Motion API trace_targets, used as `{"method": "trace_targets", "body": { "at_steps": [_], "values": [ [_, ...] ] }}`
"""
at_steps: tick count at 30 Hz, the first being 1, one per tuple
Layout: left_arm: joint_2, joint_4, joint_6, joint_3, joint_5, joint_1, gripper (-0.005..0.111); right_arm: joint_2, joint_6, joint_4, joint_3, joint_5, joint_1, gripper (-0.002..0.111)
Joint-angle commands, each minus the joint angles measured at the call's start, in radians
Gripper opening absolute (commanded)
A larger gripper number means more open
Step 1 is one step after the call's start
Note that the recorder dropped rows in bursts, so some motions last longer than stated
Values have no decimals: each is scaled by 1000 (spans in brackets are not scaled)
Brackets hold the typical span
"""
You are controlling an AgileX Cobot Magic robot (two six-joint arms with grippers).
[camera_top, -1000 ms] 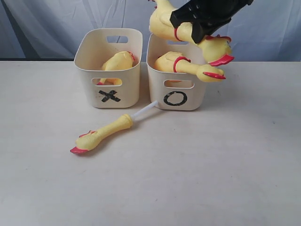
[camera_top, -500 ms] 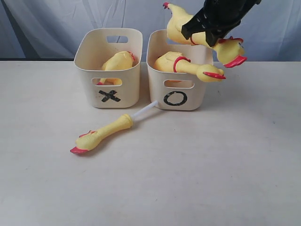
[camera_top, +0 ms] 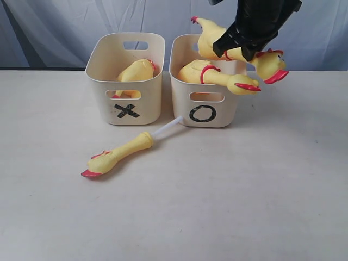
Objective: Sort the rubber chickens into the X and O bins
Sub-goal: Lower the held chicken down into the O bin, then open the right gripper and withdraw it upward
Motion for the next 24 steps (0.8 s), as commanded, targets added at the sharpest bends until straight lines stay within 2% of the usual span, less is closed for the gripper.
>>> {"method": "trace_targets", "body": {
  "at_steps": [1, 6, 8, 9, 10, 24],
  "values": [
    [-7, 2, -5, 1, -18, -1, 0, -12, 5, -25, -1, -21, -5, -1],
    [-7, 2, -5, 1, -18, -1, 0, -12, 5, -21, -1, -21, -5, 0],
    [-7, 2, -5, 1, -18, -1, 0, -12, 5, -22, -1, -21, -5, 12],
    [-7, 2, -5, 1, -18, -1, 0, -12, 5, -22, -1, -21, -5, 24],
    [-7, 2, -5, 1, -18, -1, 0, -12, 5, -19, -1, -21, -5, 30],
    [-7, 2, -5, 1, -30, -1, 0, -82, 5, -19, -1, -21, -5, 30]
  ]
}}
